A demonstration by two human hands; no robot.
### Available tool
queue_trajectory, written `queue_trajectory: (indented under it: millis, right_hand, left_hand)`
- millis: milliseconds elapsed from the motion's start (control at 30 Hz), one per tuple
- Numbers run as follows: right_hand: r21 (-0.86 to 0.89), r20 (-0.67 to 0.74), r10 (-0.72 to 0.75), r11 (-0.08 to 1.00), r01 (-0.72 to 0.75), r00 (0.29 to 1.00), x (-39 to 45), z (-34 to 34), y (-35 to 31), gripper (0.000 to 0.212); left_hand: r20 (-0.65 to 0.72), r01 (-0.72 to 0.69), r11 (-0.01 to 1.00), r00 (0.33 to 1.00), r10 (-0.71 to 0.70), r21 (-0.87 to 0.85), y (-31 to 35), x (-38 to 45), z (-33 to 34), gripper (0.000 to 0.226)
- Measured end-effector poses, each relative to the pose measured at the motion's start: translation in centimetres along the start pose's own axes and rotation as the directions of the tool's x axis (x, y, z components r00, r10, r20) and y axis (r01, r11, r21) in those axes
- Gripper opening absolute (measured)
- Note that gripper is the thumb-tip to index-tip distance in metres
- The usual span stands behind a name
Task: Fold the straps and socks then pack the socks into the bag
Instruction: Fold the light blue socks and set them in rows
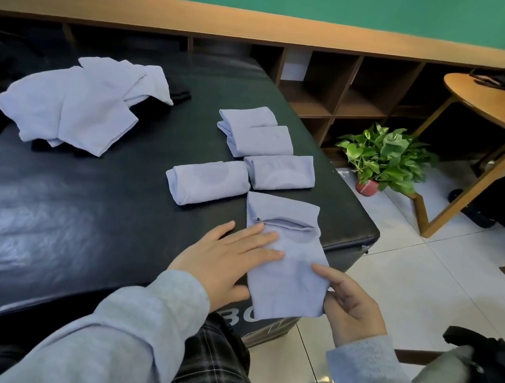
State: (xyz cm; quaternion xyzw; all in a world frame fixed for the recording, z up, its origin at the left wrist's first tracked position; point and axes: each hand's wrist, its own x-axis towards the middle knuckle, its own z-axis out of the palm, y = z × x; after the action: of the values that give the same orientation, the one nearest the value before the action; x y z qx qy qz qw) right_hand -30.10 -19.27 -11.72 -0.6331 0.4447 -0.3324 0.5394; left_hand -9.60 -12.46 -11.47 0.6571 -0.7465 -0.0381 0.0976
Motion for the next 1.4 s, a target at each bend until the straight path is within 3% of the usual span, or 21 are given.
queue_trajectory:
  millis: [100, 267, 433, 500, 633, 867, 967, 1067, 1267, 1400]
  right_hand:
    - [0.020, 0.007, -0.001, 1.000, 0.001, 1.000, 0.1, -0.1, 0.0, 0.046]
    - [0.008, 0.053, 0.001, 1.000, -0.001, 0.999, 0.1, -0.4, -0.5, 0.044]
    - [0.000, -0.041, -0.004, 1.000, 0.004, 0.999, 0.1, 0.4, -1.1, 0.031]
    - [-0.121, -0.085, -0.031, 0.992, 0.021, 0.996, 0.4, 1.0, -1.1, 0.024]
    - [-0.215, -0.159, -0.011, 0.976, -0.024, 0.987, 1.3, 2.1, -1.2, 0.012]
    - [-0.294, -0.249, 0.011, 0.952, -0.086, 0.968, 3.0, 2.9, -1.5, 0.031]
    - [-0.311, -0.263, -0.003, 0.947, -0.082, 0.965, 3.1, 3.1, -1.8, 0.029]
    - [-0.325, -0.272, 0.003, 0.941, -0.095, 0.962, 3.3, 3.1, -1.6, 0.028]
    - [-0.341, -0.299, 0.014, 0.932, -0.120, 0.954, 3.4, 2.6, -0.7, 0.031]
    - [-0.297, -0.301, 0.027, 0.947, -0.121, 0.953, 3.4, 2.5, -0.9, 0.019]
  left_hand:
    - [-0.072, -0.019, 1.000, 0.997, 0.020, 0.012, 0.0, -0.4, 0.0, 0.055]
    - [-0.248, -0.070, 0.992, 0.968, 0.041, -0.106, 0.3, -1.6, 0.9, 0.030]
    - [-0.289, -0.013, 0.970, 0.955, -0.060, -0.244, 1.1, -1.8, 0.5, 0.044]
    - [-0.314, 0.031, 0.946, 0.939, -0.138, -0.323, 1.5, -1.9, 0.1, 0.049]
    - [-0.294, 0.121, 0.892, 0.917, -0.269, -0.436, 1.6, -2.0, -0.1, 0.056]
    - [-0.277, 0.185, 0.857, 0.895, -0.349, -0.481, 2.5, -1.7, -0.6, 0.048]
    - [-0.287, 0.281, 0.817, 0.837, -0.465, -0.503, 3.7, -1.0, -0.4, 0.051]
    - [-0.295, 0.340, 0.770, 0.780, -0.552, -0.541, 4.2, -0.3, -0.3, 0.033]
    - [-0.280, 0.402, 0.744, 0.746, -0.604, -0.534, 4.1, 0.1, -0.3, 0.024]
    - [-0.285, 0.428, 0.781, 0.761, -0.583, -0.455, 4.0, 0.2, -0.4, 0.018]
